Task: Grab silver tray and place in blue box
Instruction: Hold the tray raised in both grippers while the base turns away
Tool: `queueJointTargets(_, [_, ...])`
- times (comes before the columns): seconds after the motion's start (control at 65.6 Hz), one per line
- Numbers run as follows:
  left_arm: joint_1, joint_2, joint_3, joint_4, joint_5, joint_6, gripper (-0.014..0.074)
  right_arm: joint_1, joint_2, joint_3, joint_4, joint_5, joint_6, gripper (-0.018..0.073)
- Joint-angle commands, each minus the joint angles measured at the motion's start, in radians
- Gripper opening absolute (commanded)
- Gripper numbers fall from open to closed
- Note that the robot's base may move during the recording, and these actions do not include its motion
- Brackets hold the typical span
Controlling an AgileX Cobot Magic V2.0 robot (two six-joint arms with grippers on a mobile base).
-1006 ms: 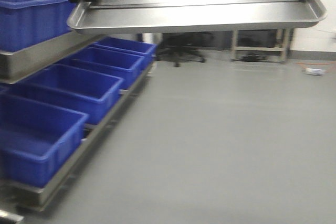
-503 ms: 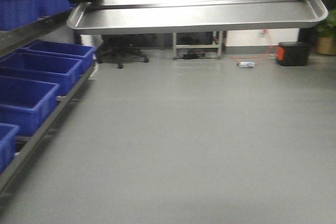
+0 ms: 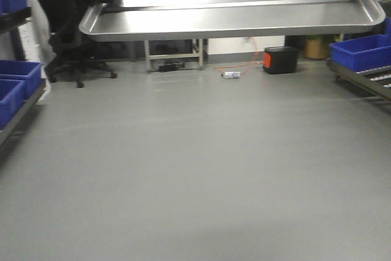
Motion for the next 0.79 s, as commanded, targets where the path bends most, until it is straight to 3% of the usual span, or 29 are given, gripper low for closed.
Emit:
queueJointTargets(0.0, [-0.009,-0.036,-0.021,0.018,0.010,0.044,-0.0105,-0.003,-0.036,-0.029,-0.052,-0.074,-0.018,0.0057])
queueJointTargets(0.777, [-0.009,-0.036,-0.021,0.018,0.010,0.044,-0.0105,-0.003,-0.036,-0.029,-0.052,-0.074,-0.018,0.0057])
